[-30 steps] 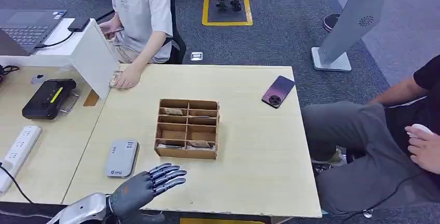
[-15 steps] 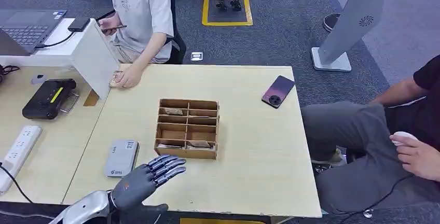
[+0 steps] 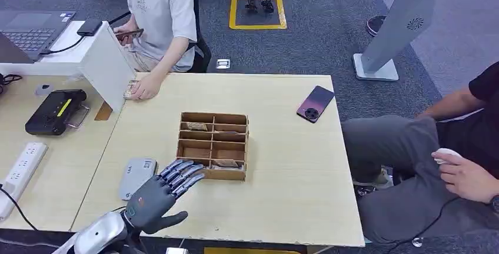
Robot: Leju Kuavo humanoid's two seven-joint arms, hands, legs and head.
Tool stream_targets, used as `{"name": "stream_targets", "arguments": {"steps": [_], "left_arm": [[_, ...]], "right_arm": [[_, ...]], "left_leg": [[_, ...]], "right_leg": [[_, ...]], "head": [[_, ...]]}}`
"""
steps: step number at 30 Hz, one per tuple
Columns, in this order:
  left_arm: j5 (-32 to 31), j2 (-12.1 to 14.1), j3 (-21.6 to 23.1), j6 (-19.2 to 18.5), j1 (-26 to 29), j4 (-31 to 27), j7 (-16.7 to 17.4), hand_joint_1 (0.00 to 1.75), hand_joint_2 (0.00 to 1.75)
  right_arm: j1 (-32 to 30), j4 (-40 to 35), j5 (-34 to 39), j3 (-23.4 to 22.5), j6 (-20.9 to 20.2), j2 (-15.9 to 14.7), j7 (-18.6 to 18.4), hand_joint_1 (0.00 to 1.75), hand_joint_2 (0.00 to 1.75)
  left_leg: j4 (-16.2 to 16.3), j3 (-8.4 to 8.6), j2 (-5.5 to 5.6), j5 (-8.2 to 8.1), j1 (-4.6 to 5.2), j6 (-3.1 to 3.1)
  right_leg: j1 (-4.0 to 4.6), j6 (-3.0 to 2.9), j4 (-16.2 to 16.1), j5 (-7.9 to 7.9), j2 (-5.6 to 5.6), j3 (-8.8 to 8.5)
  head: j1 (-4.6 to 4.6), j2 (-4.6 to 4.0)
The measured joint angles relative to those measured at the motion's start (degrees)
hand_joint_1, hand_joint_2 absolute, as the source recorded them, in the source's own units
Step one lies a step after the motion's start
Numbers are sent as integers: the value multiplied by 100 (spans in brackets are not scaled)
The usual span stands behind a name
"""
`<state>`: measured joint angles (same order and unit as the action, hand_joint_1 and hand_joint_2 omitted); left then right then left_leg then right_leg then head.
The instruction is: Pass the card to the sensor for recognition and then transmit it.
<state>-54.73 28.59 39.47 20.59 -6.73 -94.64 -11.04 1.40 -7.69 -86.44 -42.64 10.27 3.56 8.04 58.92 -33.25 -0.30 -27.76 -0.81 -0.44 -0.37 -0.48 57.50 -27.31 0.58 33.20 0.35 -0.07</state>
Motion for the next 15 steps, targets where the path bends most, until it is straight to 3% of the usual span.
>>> {"name": "stream_targets", "arguments": {"steps": [15], "left_arm": [[-155, -337, -33, -223, -368, 457, 238, 0, 175]], "right_arm": [[28, 0, -79, 0, 7, 0, -44, 0, 0]], "left_leg": [[0, 0, 2, 0, 0, 0]], "right_leg": [[0, -1, 0, 1, -2, 0]], "head": [[2, 0]]}}
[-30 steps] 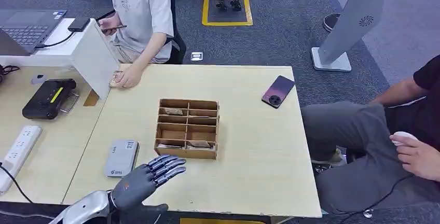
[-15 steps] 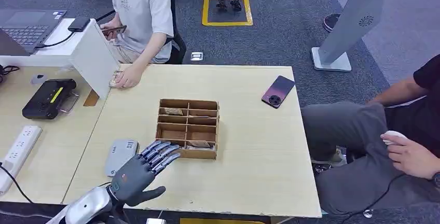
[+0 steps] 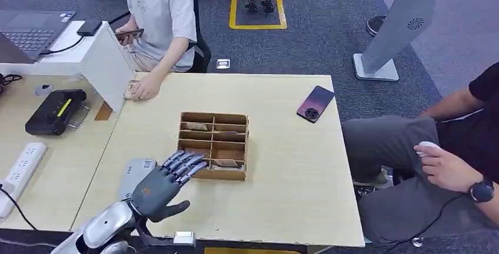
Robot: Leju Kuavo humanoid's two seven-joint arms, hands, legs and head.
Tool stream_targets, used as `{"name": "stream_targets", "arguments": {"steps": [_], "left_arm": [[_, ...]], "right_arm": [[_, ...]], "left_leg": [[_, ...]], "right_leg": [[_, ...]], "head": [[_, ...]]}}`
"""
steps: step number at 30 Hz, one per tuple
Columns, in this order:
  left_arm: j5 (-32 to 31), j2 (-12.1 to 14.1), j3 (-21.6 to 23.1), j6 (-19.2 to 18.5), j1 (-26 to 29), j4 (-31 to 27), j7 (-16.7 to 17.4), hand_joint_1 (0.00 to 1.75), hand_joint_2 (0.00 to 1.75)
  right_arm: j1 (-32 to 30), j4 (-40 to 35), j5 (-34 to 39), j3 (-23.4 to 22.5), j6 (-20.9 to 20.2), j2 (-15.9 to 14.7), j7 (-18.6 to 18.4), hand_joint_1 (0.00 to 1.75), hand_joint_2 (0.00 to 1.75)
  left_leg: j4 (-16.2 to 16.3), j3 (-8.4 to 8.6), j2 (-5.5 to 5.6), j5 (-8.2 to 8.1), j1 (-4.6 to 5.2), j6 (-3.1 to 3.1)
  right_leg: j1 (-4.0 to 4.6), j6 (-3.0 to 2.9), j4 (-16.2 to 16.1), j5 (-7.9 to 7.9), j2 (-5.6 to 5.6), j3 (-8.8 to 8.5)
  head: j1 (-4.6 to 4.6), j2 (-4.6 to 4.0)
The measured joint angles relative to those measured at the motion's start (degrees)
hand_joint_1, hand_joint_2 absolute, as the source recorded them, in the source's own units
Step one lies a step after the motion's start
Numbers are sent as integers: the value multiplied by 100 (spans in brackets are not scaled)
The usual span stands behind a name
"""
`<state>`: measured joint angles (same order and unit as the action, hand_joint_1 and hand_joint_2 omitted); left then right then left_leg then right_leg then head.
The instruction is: Pass the card to the sensor for recognition and then transmit it.
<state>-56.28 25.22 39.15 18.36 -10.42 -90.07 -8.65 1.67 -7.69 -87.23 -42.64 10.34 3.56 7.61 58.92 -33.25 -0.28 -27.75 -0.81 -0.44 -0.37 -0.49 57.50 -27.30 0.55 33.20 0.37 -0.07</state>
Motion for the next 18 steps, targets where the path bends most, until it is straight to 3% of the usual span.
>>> {"name": "stream_targets", "arguments": {"steps": [18], "left_arm": [[175, -372, 2, -249, -405, 522, 125, 0, 175]], "right_arm": [[43, -2, -42, 4, -96, 4, -18, 0, 0]], "left_leg": [[0, 1, 5, 2, 1, 2]], "right_leg": [[0, -3, 0, 2, -5, -2]], "head": [[-2, 0]]}}
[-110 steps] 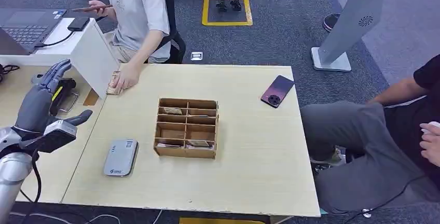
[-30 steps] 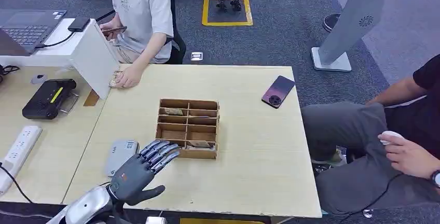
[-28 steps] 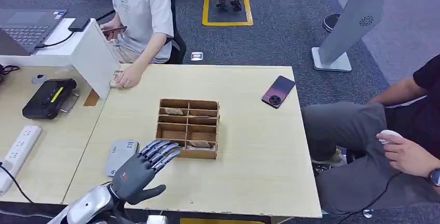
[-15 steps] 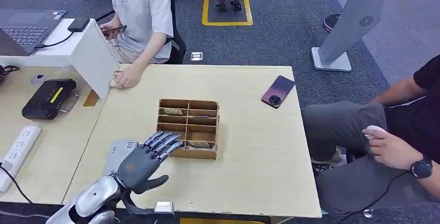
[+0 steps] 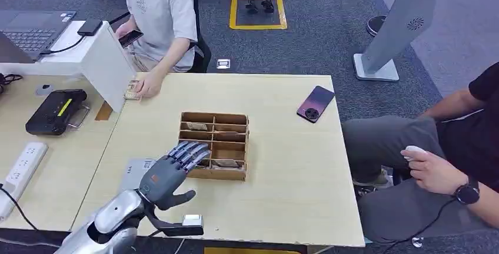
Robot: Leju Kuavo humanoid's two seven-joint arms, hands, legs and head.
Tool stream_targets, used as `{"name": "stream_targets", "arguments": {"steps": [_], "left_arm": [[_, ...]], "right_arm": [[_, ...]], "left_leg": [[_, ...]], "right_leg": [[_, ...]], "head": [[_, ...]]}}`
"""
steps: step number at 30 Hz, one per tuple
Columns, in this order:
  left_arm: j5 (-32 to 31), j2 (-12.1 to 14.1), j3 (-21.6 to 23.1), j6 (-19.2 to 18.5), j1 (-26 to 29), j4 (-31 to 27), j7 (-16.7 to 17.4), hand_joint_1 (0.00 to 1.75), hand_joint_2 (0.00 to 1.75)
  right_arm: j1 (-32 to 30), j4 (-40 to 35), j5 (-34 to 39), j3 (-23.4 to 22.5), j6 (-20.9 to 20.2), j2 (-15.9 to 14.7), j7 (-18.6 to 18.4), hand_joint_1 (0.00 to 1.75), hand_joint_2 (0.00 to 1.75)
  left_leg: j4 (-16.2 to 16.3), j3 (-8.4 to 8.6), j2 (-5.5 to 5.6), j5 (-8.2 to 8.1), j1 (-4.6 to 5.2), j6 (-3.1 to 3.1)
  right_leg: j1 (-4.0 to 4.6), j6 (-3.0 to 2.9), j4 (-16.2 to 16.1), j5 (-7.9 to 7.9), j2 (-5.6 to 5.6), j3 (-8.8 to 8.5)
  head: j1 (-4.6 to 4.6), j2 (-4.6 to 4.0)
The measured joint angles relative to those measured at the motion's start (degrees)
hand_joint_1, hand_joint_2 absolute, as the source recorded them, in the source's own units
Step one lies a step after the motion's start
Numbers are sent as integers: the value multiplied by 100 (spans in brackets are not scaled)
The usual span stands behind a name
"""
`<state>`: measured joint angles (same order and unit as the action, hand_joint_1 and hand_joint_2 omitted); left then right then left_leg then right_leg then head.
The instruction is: Pass the card to the sensor for recognition and then transmit it.
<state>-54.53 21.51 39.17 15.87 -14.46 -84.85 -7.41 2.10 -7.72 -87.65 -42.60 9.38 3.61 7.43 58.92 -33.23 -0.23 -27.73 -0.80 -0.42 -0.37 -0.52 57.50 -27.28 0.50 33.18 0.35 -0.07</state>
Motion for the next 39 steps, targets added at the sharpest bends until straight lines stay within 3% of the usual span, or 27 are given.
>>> {"name": "stream_targets", "arguments": {"steps": [15, 22, 39], "left_arm": [[295, -105, -42, -122, -99, 354, 46, 0, 175], [170, -199, -98, -160, -216, 564, 188, 0, 175], [203, -293, -208, -144, -237, 887, 179, 0, 175]], "right_arm": [[2, 0, -13, 0, -35, 0, -26, 0, 0], [26, -2, -46, 22, -33, 0, 0, 0, 0], [46, -4, -57, 50, -33, 0, -46, 0, 0]], "left_leg": [[0, 0, 0, 0, 0, 0], [0, 0, 0, 0, 0, 0], [0, 0, 0, 0, 0, 0]], "right_leg": [[0, 0, 0, 0, 0, 0], [0, 0, 0, 0, 1, 0], [0, 0, 0, 0, 0, 0]], "head": [[2, 0], [2, 0], [0, 0]]}}
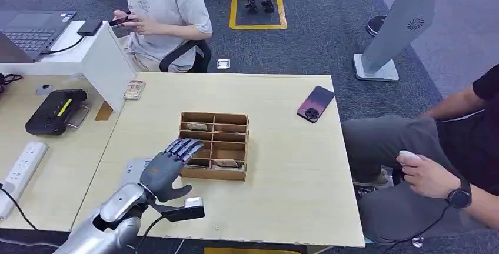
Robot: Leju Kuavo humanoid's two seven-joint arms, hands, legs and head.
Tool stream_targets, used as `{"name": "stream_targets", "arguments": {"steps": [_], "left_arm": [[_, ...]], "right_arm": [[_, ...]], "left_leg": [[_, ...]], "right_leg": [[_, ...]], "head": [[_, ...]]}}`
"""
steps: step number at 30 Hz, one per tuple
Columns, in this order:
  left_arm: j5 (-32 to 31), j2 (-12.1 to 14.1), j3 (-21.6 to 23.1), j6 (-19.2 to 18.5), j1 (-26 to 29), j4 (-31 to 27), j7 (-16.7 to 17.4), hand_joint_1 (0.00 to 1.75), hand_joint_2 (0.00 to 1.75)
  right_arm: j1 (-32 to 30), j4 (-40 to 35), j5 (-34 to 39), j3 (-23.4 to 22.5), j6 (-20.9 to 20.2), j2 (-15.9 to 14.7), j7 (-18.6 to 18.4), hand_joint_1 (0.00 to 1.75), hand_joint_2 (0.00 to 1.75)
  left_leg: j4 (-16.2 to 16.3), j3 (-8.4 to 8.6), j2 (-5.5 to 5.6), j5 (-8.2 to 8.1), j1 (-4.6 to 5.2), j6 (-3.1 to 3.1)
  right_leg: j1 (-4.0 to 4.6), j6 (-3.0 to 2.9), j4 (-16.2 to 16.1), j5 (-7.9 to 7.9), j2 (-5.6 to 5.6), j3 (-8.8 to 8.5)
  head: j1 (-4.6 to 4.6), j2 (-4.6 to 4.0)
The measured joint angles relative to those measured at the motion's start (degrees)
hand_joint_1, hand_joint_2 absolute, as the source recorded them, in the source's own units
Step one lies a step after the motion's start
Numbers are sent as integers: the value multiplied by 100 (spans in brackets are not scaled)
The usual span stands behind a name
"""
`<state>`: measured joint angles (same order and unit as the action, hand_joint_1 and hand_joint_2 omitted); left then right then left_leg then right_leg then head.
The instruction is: Pass the card to the sensor for recognition and then transmit it.
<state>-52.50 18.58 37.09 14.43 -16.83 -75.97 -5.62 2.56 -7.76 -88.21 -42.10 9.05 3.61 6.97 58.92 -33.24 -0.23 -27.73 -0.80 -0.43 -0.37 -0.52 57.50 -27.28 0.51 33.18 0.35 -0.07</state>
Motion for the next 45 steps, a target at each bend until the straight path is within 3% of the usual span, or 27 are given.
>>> {"name": "stream_targets", "arguments": {"steps": [11, 12, 19, 26, 45], "left_arm": [[140, -184, -116, 48, -37, 177, -44, 0, 175], [197, -192, -135, 44, -39, 177, -72, 175, 175], [635, -194, -199, -306, -41, 177, -177, 175, 175], [831, -181, -326, -321, 6, 177, -348, 175, 175], [975, -192, -435, -400, 47, 177, -431, 175, 175]], "right_arm": [[6, -13, -11, 48, 37, 0, -4, 0, 0], [6, -13, -11, 50, 37, 0, -6, 0, 0], [5, -13, -46, 59, 81, 0, 2, 0, 0], [5, -13, -59, 79, 125, 11, 24, 0, 0], [8, -13, -63, 90, 120, 26, -74, 0, 0]], "left_leg": [[0, 0, 0, 0, 0, 0], [0, 0, 0, 0, 0, 0], [0, -1, 0, 0, 0, 0], [0, -1, 0, 0, 0, 0], [0, 0, 1, 0, 0, 0]], "right_leg": [[0, 0, 0, 0, 0, 0], [0, 0, 0, 0, 0, 0], [0, 0, 0, 0, 0, 0], [0, 0, 0, 0, 0, -1], [0, 0, 0, 0, -1, -4]], "head": [[0, 0], [2, 0], [2, 0], [0, 0], [0, 0]]}}
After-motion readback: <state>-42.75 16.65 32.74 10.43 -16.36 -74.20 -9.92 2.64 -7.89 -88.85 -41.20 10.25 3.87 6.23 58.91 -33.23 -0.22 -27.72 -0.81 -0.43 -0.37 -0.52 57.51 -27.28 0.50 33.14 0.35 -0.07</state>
